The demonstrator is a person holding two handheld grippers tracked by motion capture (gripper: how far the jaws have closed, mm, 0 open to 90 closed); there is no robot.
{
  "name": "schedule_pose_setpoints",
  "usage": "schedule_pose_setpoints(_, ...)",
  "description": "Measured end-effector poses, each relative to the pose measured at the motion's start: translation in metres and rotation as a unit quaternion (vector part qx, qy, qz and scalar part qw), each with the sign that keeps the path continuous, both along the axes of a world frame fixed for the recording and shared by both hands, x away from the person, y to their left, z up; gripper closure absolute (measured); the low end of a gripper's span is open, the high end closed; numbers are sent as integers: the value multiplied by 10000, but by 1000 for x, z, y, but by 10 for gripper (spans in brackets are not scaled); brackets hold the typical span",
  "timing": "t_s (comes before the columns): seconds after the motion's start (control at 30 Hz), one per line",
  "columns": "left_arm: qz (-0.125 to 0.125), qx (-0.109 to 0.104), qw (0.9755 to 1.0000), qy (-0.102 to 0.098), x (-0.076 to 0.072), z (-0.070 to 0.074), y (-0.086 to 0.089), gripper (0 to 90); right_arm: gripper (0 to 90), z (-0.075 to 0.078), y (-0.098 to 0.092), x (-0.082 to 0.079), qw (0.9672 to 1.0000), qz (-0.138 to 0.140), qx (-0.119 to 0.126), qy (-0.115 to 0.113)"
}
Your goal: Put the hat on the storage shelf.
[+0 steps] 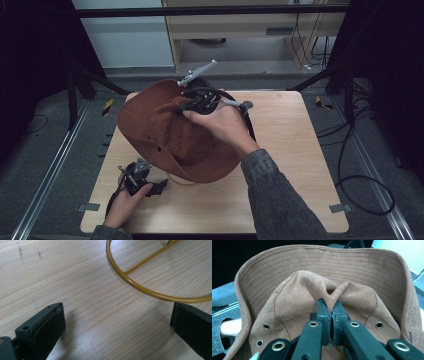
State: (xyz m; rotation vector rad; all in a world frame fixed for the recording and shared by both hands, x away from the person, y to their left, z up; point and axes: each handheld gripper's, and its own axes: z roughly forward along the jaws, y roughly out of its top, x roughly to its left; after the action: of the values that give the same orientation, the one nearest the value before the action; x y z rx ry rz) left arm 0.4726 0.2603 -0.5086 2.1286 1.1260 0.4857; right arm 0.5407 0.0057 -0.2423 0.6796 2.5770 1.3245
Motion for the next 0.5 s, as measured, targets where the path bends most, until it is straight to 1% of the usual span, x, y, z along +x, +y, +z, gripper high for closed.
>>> schedule_pose_setpoints(0.5,13,9,10000,-12,0,0,0,0,864,-4,4,-5,9999,121,-28,-21)
